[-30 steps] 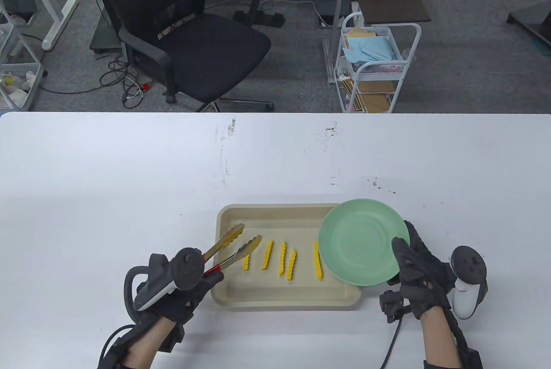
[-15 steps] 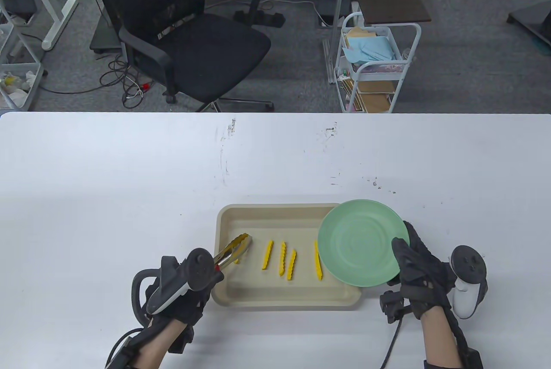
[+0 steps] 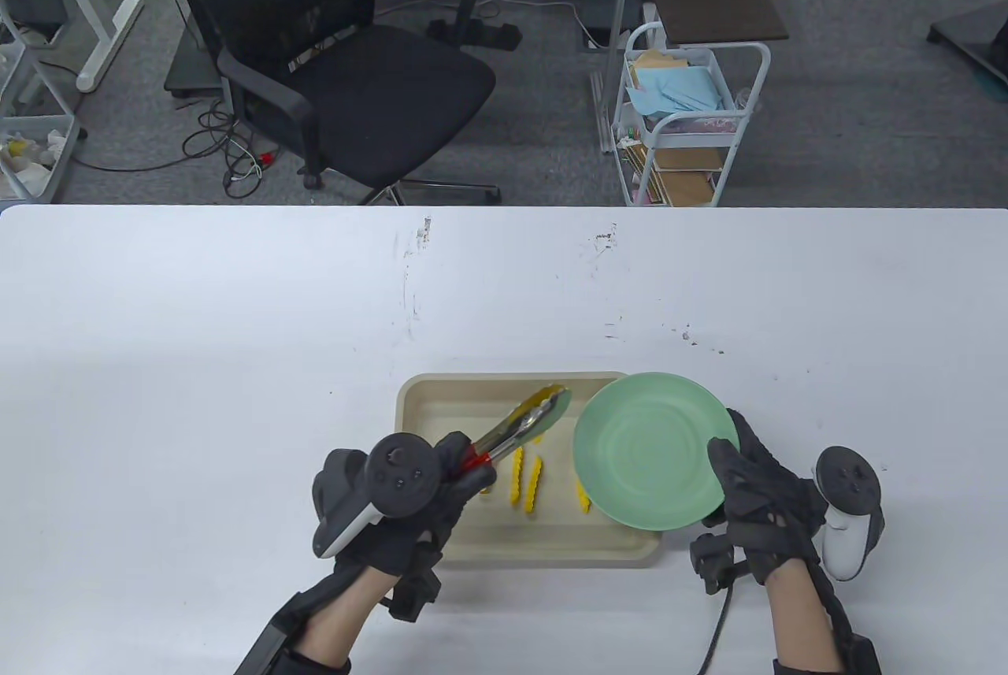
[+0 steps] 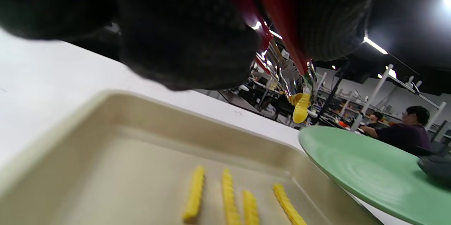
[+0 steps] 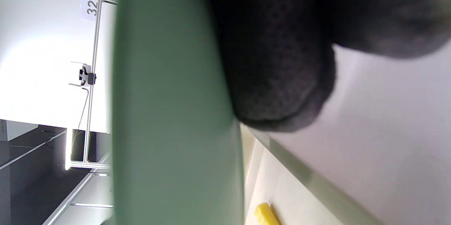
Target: Hold plate and receive fries gripped by tongs from baking tray
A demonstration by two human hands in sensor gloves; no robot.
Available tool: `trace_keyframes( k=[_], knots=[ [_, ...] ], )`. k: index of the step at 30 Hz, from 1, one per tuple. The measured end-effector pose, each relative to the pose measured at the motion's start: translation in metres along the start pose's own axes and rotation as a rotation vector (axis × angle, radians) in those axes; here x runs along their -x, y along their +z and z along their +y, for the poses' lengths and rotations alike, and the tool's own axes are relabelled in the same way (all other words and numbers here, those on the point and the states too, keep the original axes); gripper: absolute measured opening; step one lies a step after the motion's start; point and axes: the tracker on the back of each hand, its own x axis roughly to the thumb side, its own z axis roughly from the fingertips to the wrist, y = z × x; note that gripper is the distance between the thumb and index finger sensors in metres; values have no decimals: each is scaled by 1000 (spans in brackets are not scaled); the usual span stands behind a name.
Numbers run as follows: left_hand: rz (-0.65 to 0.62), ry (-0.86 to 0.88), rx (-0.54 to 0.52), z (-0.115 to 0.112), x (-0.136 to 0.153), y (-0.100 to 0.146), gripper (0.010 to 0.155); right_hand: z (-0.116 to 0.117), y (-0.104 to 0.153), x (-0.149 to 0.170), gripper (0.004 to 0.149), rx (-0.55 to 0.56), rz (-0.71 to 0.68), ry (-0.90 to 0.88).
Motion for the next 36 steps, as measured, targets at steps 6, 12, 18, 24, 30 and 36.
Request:
trace_keyframes(
  k=[6,12,18,24,30,36],
  knots=[
    [-36,-34,12,-22,-19,-12,62,4,-3,5,60,-47,33,-36],
    [-68,-81,15,-26,-33,-17,62,8,-5,8,60,-87,49,-72],
    [-75,-99,42,-30,-37,-19,63,8,-5,7,60,-102,49,-87],
    [-82,-89,43,-22,-34,-13,69,7,-5,8,60,-100,47,-92],
    [-9,-123,7,2,-8,4,78,1,-5,7,60,-75,38,-96],
    [111,-188,79,4,35,19,84,-4,-5,7,60,-60,34,-104]
  ],
)
